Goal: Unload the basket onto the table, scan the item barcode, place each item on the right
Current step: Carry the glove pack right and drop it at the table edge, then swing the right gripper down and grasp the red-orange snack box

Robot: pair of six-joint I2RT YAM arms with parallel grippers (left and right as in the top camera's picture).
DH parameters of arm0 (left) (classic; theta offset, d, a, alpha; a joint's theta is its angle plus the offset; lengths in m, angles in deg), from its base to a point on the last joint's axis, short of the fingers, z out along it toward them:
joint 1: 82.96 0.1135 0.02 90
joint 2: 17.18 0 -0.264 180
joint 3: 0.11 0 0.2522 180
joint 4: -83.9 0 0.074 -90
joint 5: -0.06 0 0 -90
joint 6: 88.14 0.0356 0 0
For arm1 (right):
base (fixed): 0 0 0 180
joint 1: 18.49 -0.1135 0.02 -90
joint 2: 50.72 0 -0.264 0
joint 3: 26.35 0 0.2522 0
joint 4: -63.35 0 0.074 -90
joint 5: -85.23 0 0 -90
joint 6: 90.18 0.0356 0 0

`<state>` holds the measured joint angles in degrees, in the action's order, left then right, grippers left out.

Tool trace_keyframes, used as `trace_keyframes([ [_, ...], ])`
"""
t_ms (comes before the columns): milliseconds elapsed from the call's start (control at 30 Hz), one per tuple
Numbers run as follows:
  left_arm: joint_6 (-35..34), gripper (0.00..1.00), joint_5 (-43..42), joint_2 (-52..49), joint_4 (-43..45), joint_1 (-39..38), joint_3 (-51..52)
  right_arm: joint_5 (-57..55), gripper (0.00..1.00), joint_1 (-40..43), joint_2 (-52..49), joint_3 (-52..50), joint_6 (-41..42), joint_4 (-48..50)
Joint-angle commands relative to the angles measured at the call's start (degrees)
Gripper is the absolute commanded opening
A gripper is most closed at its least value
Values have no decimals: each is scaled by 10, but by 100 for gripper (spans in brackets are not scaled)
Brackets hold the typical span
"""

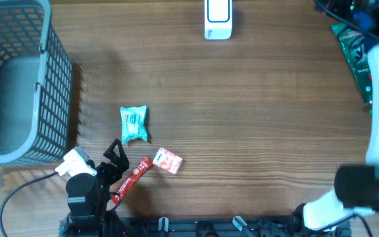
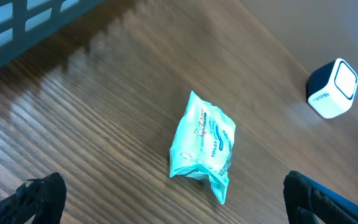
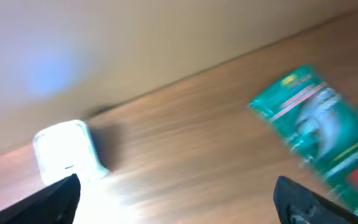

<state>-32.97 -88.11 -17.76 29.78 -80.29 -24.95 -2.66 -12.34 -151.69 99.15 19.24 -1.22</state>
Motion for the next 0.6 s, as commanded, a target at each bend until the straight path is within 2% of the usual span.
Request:
trace_keyframes([
  [0,-3,100,6,0,-1,-3,6,151,100,-34,14,-2,157,-80],
  [67,-3,100,6,0,-1,-3,6,225,100,-49,16,-2,95,-128],
  [133,-3,100,6,0,-1,-3,6,252,100,-68,16,-5,71,-185],
  [367,-3,100,6,0,-1,-3,6,149,100,-167,16,-13,63,-343],
  [467,-3,100,6,0,-1,-3,6,128,100,-222,16,-35,82,-351],
  [567,-3,100,6,0,-1,-3,6,90,100,-303,16,-92,135,-313],
])
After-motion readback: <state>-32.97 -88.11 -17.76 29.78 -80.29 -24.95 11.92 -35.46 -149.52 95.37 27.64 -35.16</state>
